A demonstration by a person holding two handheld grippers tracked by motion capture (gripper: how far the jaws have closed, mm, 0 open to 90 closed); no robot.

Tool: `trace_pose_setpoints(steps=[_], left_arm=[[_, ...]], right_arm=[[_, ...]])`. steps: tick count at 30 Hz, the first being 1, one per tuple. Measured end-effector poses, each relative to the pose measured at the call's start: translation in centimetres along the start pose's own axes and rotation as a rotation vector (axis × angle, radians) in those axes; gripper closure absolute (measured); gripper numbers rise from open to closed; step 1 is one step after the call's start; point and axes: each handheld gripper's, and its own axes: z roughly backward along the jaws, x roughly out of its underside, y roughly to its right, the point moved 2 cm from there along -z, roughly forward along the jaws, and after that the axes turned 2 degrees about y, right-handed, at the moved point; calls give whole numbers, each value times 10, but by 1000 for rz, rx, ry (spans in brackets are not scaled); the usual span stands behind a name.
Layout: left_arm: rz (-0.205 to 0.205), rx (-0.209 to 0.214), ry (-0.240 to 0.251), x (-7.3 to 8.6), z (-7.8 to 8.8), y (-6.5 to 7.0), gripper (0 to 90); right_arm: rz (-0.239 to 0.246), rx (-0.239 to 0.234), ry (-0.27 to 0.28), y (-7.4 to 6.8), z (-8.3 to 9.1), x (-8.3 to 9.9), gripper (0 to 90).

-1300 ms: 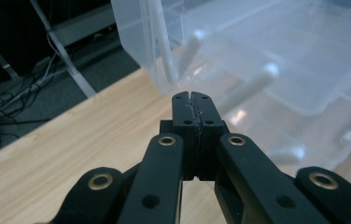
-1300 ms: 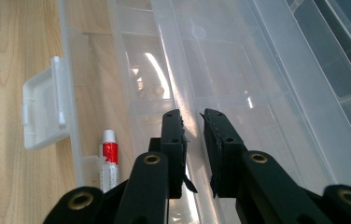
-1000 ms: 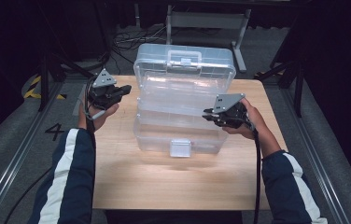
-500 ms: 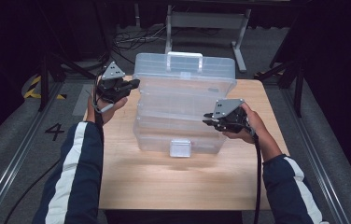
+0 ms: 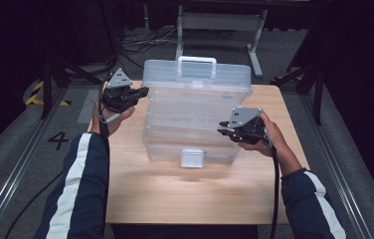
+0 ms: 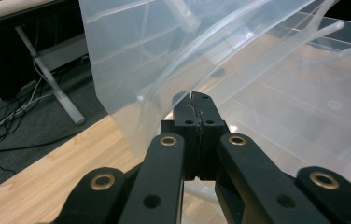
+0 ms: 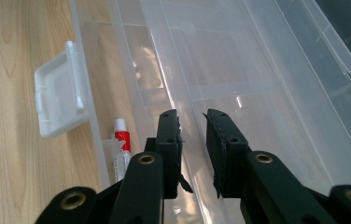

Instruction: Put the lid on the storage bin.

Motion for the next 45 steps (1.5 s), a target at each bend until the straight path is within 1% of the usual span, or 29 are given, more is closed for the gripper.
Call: trace_pose_setpoints(steps=[3, 5, 10, 14, 15, 16, 22, 23, 27, 30, 33, 34, 35, 37, 41, 42, 45], left_arm=[[-4, 8, -3, 2, 2, 2, 900], [-15, 15, -6, 4, 3, 3, 900], [-20, 23, -11, 8, 5, 6, 900], [-24, 37, -14, 14, 8, 9, 900], [-31, 40, -18, 15, 9, 9, 900], [-31, 43, -22, 17, 10, 11, 900], [-53, 51, -35, 20, 12, 13, 900], [-51, 58, -36, 21, 12, 14, 900], [-61, 60, -47, 22, 12, 16, 900], [-69, 60, -56, 24, 13, 18, 900], [-72, 58, -58, 25, 14, 19, 900], [-73, 63, -57, 26, 14, 19, 900], [-81, 62, -62, 27, 14, 20, 900], [-82, 67, -64, 27, 15, 21, 900], [-92, 67, -71, 29, 16, 24, 900], [-95, 74, -69, 30, 16, 24, 900], [-89, 77, -68, 32, 16, 25, 900]], right_arm=[[-11, 3, 0, 0, 2, 2, 749], [-16, 1, -5, -1, 3, 5, 748], [-17, 2, -6, -4, 3, 8, 748], [-15, 2, -9, -7, 3, 9, 748], [-13, 4, -13, -8, 3, 10, 748], [-20, 0, -12, -8, 4, 12, 752], [-34, -3, -14, -9, 8, 16, 762], [-36, -4, -10, -8, 9, 17, 763], [-43, -8, -10, -8, 12, 21, 766], [-53, 3, -4, -8, 17, 25, 770], [-61, 2, 3, -8, 20, 28, 778], [-68, 8, 9, -7, 24, 30, 779], [-69, 8, 11, -7, 25, 31, 778], [-69, 11, 15, -7, 26, 32, 779], [-91, 24, 34, -7, 34, 36, 790], [-94, 25, 40, -6, 36, 37, 791], [-106, 28, 49, -6, 39, 40, 795]])
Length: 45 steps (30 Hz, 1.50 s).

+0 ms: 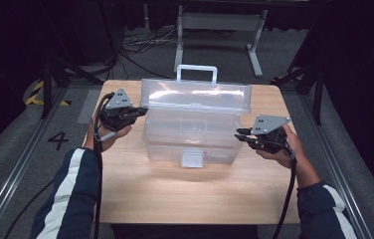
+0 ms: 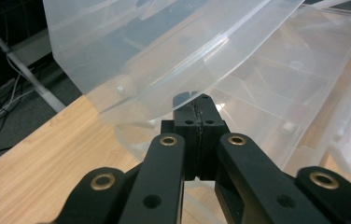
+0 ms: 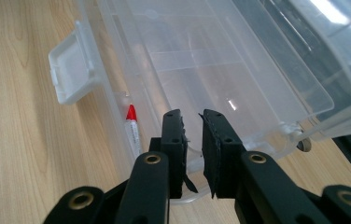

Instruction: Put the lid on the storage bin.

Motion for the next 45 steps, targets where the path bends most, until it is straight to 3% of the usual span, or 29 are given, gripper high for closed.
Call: trace_pose_setpoints(steps=[10, 22, 28, 45], left_arm=[[0, 18, 8, 6, 6, 6, 900], [-21, 25, -14, 14, 5, 13, 900], [-13, 22, -20, 20, 4, 14, 900], [-7, 30, -41, 36, 4, 21, 900]], right_arm=[[-49, 43, -10, 5, 15, 19, 794], [-103, 59, -29, 6, 12, 38, 788], [-110, 54, -57, 6, 7, 45, 780], [-126, 71, -52, 6, 6, 50, 783]])
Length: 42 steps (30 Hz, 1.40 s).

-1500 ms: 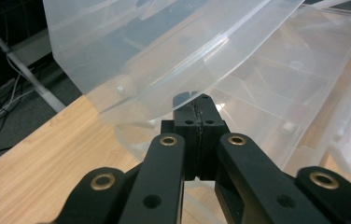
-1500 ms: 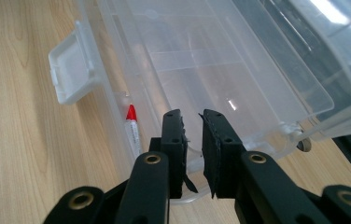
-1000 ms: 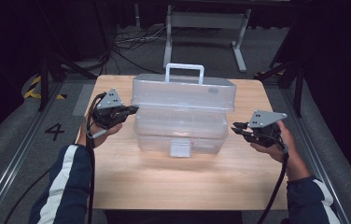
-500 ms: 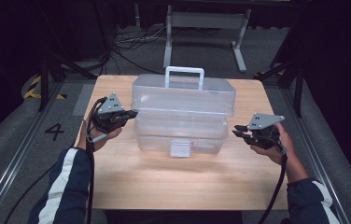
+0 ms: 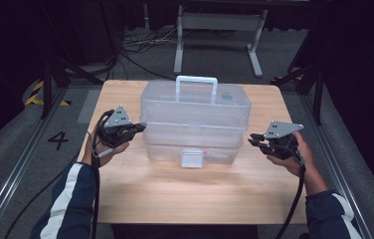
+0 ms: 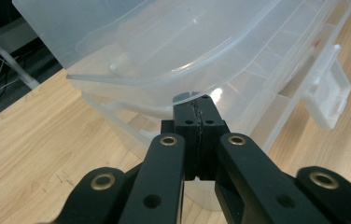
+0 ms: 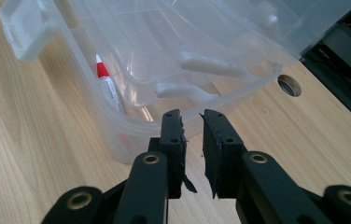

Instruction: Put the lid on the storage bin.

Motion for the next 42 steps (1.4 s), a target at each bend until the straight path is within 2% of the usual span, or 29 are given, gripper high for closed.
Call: trace_pose_setpoints(steps=[21, 28, 42], left_arm=[[-5, 7, -34, 11, -4, 4, 900], [-6, 6, -39, 13, -5, 4, 900], [-22, 10, -97, 23, -7, 8, 900]], right_arm=[[-23, 8, 5, 0, -2, 9, 783], [-29, -3, 3, -1, -2, 10, 783], [-29, -11, -7, -4, -5, 13, 774]])
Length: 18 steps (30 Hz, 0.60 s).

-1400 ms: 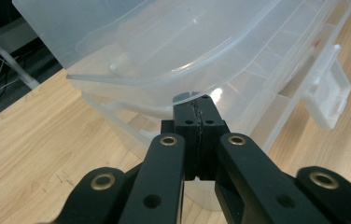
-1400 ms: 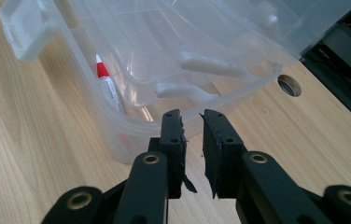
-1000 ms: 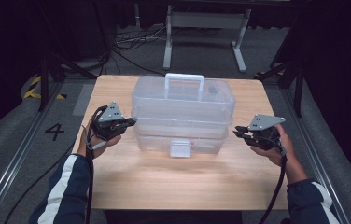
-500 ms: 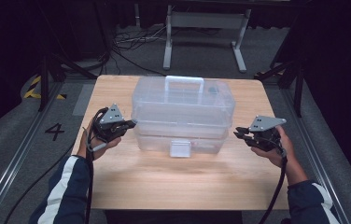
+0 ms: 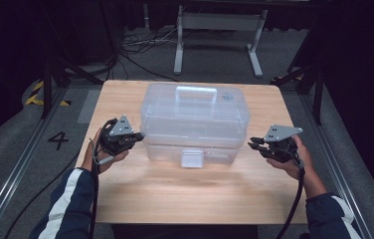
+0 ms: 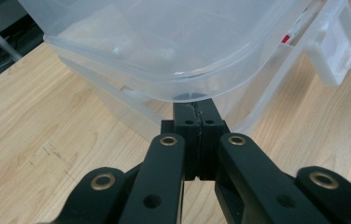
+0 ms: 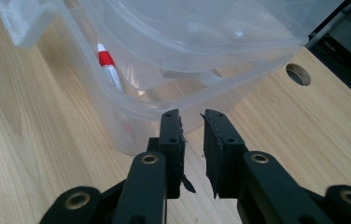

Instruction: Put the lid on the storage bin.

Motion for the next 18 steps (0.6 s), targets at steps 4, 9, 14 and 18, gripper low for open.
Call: trace_pose_setpoints(steps=[4, 9, 14, 18], left_arm=[[1, 1, -8, 2, -1, 1, 900], [-1, -2, -13, 4, -1, 1, 900], [-6, -6, -26, 6, -1, 1, 900], [-9, -7, -31, 8, -1, 1, 900]], right_arm=[[3, -2, -2, 0, -1, 1, 773], [3, -5, -7, -1, -2, 1, 773], [2, -8, -12, -1, -2, 1, 771], [3, -10, -14, -2, -3, 2, 769]])
